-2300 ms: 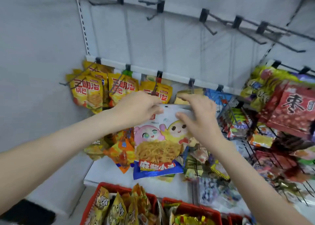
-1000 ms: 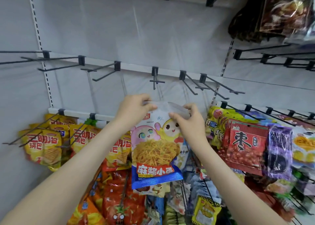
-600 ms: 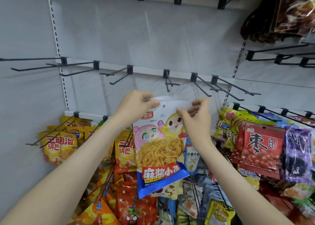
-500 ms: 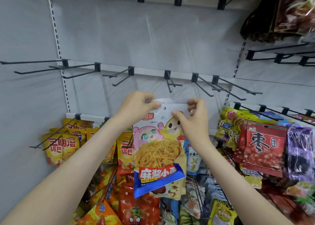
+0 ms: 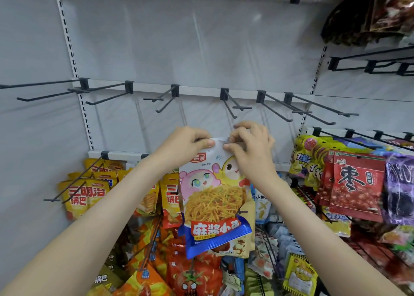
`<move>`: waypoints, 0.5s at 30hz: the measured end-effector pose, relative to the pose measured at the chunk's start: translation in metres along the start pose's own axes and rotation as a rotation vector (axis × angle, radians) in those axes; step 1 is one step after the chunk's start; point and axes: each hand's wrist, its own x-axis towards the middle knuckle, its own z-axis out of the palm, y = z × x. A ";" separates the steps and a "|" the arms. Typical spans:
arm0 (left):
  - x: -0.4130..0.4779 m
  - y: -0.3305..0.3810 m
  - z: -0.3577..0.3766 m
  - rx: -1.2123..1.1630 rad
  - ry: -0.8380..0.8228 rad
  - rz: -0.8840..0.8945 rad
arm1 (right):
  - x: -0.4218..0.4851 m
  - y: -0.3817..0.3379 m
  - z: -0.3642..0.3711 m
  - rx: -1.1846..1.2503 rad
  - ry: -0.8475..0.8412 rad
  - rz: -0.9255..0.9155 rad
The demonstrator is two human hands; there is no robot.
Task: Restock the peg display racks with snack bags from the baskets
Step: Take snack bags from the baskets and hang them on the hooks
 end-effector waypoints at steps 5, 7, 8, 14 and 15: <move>-0.001 -0.001 0.000 0.097 -0.060 0.044 | 0.005 -0.005 -0.001 0.126 -0.155 0.165; 0.000 0.000 -0.001 0.231 -0.037 0.047 | 0.005 -0.007 -0.001 0.142 -0.164 0.200; 0.002 0.000 -0.002 0.294 -0.011 0.055 | 0.007 -0.008 -0.001 0.136 -0.177 0.201; 0.009 0.003 -0.005 0.465 0.057 0.146 | 0.018 -0.011 -0.008 0.037 -0.303 0.159; 0.010 0.004 -0.005 0.470 0.071 0.159 | 0.020 -0.011 -0.010 0.026 -0.321 0.158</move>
